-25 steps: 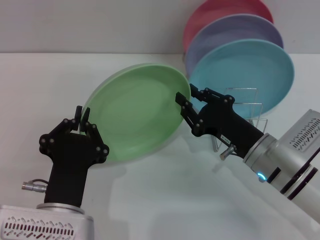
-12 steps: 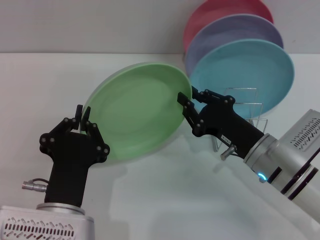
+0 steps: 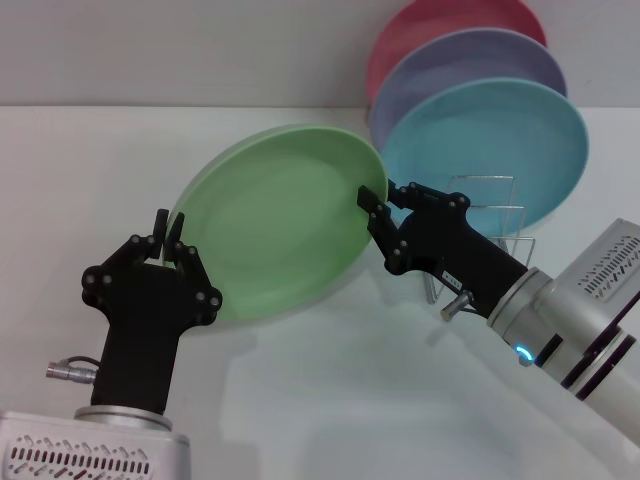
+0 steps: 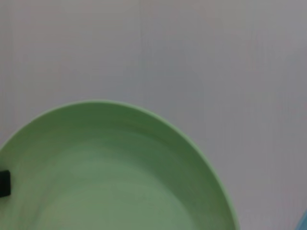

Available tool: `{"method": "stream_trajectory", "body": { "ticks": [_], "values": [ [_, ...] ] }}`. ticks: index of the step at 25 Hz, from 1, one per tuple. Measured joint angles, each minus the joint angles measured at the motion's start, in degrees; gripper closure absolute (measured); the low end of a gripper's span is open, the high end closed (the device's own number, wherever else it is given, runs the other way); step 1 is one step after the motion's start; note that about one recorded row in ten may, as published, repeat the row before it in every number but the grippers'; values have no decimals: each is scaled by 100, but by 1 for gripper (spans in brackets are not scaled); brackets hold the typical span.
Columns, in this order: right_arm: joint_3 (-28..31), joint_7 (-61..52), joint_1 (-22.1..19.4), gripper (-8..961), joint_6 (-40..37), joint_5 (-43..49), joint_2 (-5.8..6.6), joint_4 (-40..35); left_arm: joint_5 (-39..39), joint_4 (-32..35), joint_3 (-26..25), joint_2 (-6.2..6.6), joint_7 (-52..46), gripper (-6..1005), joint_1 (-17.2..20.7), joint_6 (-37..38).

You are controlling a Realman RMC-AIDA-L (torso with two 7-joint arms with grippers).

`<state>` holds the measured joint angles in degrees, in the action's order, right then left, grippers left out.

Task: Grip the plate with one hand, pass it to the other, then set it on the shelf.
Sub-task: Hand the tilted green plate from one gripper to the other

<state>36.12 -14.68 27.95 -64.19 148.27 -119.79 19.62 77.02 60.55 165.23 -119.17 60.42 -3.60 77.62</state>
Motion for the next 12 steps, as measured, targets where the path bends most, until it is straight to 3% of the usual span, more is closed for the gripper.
{"method": "stream_trajectory", "body": {
  "ticks": [12],
  "values": [
    [0, 0, 11, 767, 4, 0, 0, -2, -21, 0, 0, 0, -6, 893, 9, -3]
  ]
}}
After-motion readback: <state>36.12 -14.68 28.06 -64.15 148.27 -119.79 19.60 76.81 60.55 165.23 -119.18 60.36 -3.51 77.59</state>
